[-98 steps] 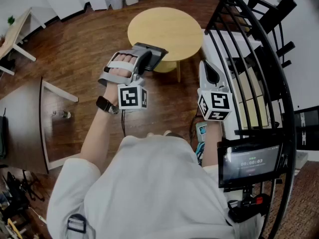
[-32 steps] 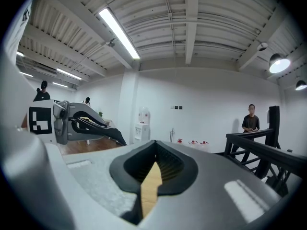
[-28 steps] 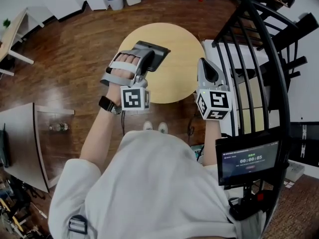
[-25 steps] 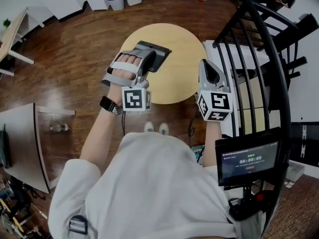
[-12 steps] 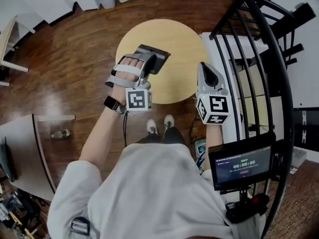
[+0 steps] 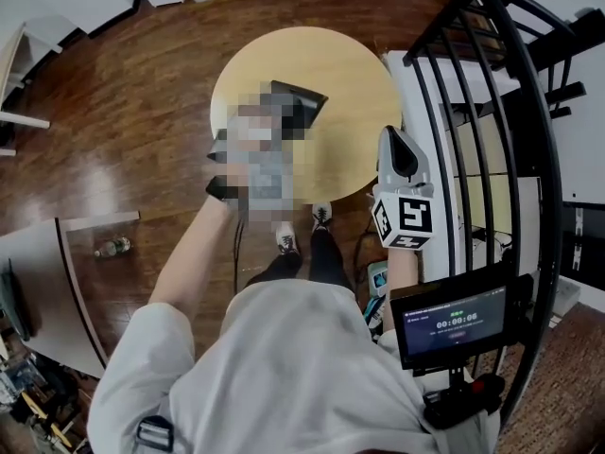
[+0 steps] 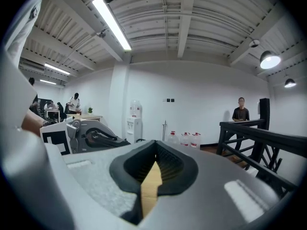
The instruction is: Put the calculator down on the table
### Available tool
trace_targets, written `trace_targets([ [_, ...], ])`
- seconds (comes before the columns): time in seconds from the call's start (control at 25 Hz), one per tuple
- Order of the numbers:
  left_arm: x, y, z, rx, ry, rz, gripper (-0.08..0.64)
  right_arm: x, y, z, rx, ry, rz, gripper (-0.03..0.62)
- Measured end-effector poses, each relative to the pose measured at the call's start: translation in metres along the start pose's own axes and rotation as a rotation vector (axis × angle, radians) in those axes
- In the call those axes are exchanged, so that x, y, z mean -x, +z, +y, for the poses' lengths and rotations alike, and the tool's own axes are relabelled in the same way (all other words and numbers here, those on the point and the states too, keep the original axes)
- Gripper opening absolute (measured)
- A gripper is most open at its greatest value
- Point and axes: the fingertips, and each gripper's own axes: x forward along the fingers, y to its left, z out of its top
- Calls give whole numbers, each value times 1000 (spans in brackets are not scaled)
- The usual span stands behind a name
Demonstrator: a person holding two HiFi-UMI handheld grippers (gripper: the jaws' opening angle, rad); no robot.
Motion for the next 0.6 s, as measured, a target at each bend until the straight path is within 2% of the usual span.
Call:
trace_targets([
  [0.6, -75, 8, -81, -22, -181, 15, 100, -32, -65, -16, -10, 26, 107, 3],
])
